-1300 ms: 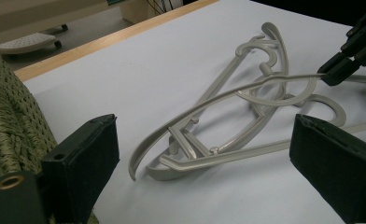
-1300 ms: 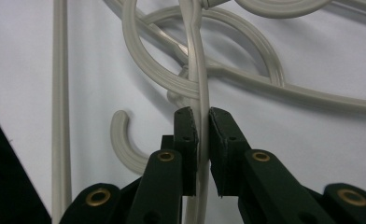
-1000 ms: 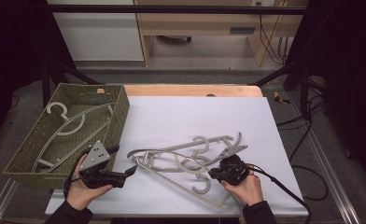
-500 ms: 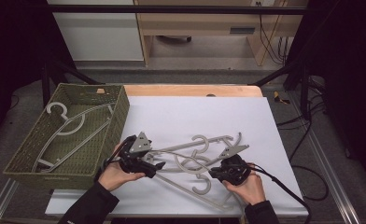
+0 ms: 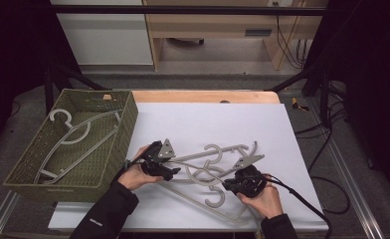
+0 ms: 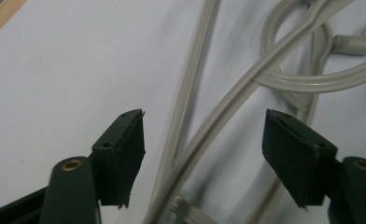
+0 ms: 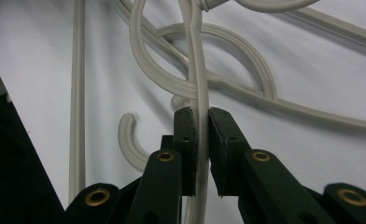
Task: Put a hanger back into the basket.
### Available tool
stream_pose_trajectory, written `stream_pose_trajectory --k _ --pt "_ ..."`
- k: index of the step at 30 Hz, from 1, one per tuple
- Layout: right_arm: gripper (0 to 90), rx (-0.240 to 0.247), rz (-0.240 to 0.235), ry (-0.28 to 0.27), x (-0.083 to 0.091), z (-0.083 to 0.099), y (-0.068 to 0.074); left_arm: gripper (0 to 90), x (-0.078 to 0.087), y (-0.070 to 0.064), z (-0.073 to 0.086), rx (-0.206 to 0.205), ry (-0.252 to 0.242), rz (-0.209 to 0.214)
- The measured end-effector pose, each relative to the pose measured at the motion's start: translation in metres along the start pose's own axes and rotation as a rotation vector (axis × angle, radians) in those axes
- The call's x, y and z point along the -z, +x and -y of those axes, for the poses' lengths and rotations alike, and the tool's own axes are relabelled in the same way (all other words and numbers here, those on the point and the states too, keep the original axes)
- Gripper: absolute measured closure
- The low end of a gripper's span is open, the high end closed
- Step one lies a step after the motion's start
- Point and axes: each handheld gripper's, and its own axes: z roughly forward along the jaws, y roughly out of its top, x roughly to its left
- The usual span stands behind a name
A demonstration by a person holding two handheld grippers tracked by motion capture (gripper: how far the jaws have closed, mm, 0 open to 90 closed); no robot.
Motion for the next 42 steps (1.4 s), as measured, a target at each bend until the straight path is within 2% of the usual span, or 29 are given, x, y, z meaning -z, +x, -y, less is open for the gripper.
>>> stream_pose_trajectory --k 4,6,9,12,14,19,21,23,25,28,32,36,38,42 --pt "81.7 0.008 0.003 0.004 0.000 0.000 0.000 43.5 -0.008 -0.001 -0.002 -0.062 0.015 0.002" --pt "81.7 0.006 -0.002 0.000 0.000 0.000 0.000 49.8 -0.010 -0.001 -0.003 -0.082 0.012 -0.004" --pt "81.7 0.011 -0.003 0.001 0.001 0.000 0.000 58.9 -0.012 -0.002 -0.005 -0.113 0.020 0.012" --pt "81.6 0.005 0.003 0.005 0.002 0.000 0.000 67.2 -0.014 -0.006 -0.005 -0.146 0.032 -0.001" --pt "81.6 0.007 -0.004 0.001 0.002 0.000 0.000 68.3 -0.012 -0.007 -0.005 -0.152 0.030 -0.004" --pt "81.6 0.023 -0.017 -0.018 0.005 0.000 -0.002 70.9 -0.003 -0.011 -0.009 -0.211 0.041 -0.033" --pt "81.5 0.030 -0.023 -0.027 0.008 -0.001 -0.002 71.5 0.003 -0.013 -0.011 -0.248 0.058 -0.050" --pt "81.1 0.015 -0.032 -0.030 0.009 -0.001 -0.001 72.6 0.009 -0.017 -0.013 -0.297 0.082 -0.069" --pt "80.9 0.027 -0.043 -0.039 0.011 -0.001 -0.001 73.7 0.016 -0.019 -0.014 -0.315 0.086 -0.075" --pt "79.9 0.028 -0.053 -0.061 0.014 -0.001 -0.001 75.0 0.027 -0.023 -0.014 -0.336 0.092 -0.073" --pt "78.0 0.027 -0.031 -0.087 0.019 -0.001 -0.001 78.3 0.036 -0.032 -0.012 -0.370 0.105 -0.061" --pt "75.8 0.038 -0.024 -0.103 0.022 -0.001 -0.002 80.6 0.045 -0.043 -0.008 -0.374 0.103 -0.057" --pt "74.4 0.027 -0.018 -0.112 0.024 -0.001 -0.001 81.2 0.049 -0.049 -0.007 -0.366 0.093 -0.065" --pt "69.8 0.029 -0.020 -0.150 0.030 -0.001 -0.002 81.5 0.056 -0.059 -0.002 -0.298 0.063 -0.073"
